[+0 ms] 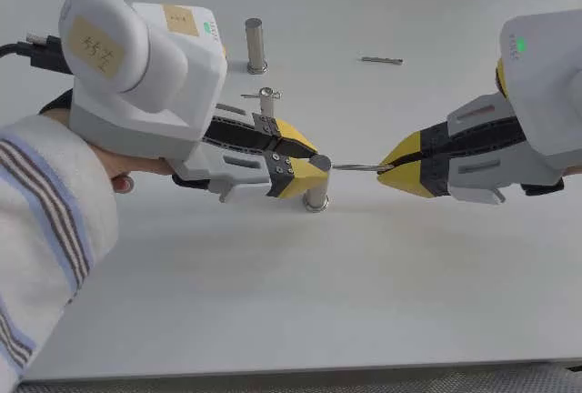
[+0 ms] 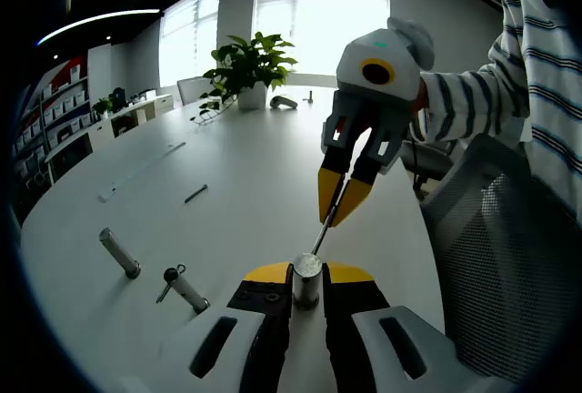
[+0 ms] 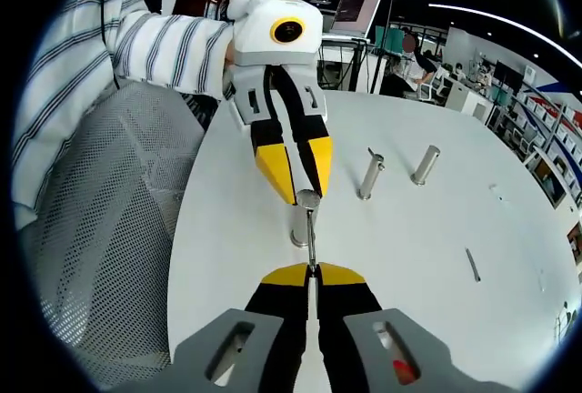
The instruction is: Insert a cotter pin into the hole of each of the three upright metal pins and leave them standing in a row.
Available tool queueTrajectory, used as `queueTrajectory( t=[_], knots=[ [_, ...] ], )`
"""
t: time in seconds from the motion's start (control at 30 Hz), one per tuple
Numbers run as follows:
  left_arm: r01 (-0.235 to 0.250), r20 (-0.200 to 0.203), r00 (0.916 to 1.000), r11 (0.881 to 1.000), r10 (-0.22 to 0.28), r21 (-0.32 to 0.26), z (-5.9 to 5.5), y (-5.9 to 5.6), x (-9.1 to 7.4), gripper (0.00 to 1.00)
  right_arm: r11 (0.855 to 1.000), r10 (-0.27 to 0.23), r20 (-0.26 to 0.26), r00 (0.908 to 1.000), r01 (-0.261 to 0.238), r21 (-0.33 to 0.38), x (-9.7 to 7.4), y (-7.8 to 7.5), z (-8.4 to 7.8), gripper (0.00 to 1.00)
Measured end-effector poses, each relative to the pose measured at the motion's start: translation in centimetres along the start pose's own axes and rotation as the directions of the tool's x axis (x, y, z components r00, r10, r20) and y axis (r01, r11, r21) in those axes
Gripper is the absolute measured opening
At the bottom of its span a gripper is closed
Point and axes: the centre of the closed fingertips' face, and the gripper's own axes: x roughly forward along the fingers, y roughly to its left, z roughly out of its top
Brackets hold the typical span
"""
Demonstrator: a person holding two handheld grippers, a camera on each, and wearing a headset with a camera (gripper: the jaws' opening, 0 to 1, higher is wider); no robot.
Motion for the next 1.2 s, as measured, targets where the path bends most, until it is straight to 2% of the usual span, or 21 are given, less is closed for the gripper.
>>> queueTrajectory(
  t=[0.33, 0.57, 0.77, 1.03, 1.2],
  knots=[
    [0.004, -0.004, 1.0000, 1.000, -0.004, 0.005, 0.1, -0.9, 0.4, 0.09, 1.000, 0.007, 0.002, 1.0000, -0.007, -0.014, 0.4, 0.0, 0.4, 0.00],
    [0.005, -0.006, 1.0000, 1.000, -0.005, -0.017, -0.2, -0.7, 0.3, 0.09, 1.000, 0.007, -0.009, 0.9999, -0.007, 0.002, 1.3, -0.4, 0.3, 0.00],
    [0.003, -0.007, 1.0000, 1.000, -0.003, -0.013, -0.4, -0.3, 0.2, 0.09, 1.000, 0.025, 0.008, 0.9997, -0.025, 0.009, 2.2, -0.4, 1.0, 0.00],
    [0.002, -0.008, 1.0000, 1.000, -0.002, -0.020, -0.6, 0.2, 0.1, 0.09, 0.998, 0.056, 0.028, 0.9980, -0.056, -0.011, 3.0, 0.1, 2.1, 0.00],
    [0.001, -0.009, 1.0000, 1.000, -0.001, -0.019, -0.7, 0.3, 0.2, 0.09, 0.995, 0.071, 0.023, 0.9972, -0.069, -0.068, 3.1, 0.2, 2.5, 0.00]
  ],
)
